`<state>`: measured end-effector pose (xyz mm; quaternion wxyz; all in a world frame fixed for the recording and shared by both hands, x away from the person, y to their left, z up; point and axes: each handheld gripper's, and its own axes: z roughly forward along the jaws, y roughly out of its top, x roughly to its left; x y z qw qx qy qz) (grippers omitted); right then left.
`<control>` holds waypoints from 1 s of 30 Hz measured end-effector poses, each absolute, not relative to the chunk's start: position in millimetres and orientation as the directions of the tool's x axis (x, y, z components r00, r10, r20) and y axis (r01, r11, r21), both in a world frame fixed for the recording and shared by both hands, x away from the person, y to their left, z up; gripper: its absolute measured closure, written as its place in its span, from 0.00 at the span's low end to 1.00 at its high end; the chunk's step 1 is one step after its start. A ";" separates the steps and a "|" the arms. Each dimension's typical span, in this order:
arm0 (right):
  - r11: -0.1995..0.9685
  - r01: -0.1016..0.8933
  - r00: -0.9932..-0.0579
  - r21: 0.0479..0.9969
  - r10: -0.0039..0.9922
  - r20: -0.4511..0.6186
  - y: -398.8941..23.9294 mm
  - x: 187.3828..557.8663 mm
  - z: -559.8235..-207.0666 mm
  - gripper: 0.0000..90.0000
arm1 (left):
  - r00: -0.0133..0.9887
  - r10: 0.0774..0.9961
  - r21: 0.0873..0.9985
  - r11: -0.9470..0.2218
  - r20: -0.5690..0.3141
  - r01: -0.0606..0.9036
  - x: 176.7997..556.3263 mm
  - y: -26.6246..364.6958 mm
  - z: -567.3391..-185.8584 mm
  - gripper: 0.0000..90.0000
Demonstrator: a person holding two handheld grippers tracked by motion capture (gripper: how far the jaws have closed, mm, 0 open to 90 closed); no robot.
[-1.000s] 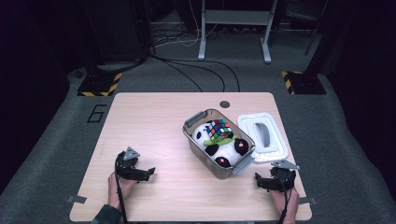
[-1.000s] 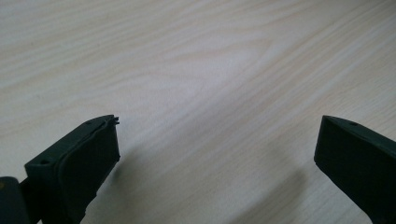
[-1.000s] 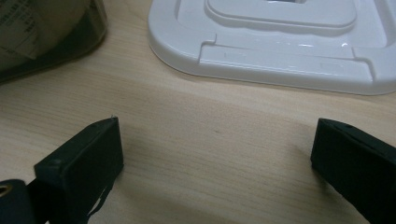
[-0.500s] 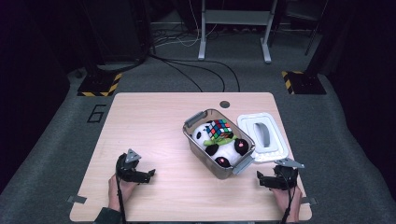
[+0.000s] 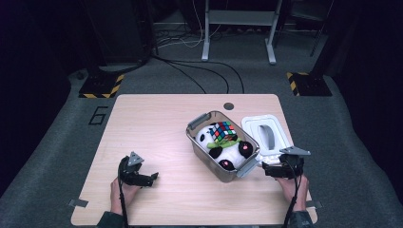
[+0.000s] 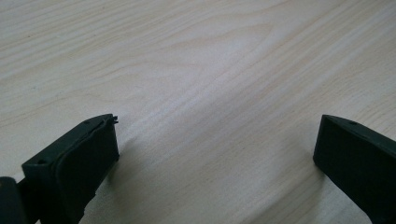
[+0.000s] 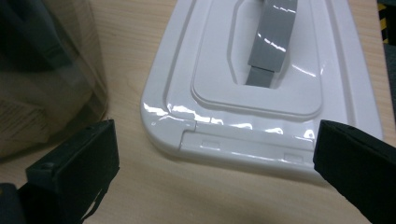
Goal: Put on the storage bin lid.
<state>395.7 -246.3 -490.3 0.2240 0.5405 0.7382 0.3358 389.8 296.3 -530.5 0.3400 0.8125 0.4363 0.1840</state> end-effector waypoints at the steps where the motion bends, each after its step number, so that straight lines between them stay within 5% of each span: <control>1: 0.194 0.651 -0.320 0.734 0.947 0.033 -246.0 399.1 -489.9 0.00 | 0.552 0.834 0.713 -0.390 0.005 0.583 389.8 296.3 -530.4 0.00; 30: 0.194 0.710 -0.313 0.677 0.948 0.057 -254.7 486.1 -490.0 0.00 | 0.550 0.835 0.714 -0.385 -0.001 0.585 389.0 295.5 -530.7 0.00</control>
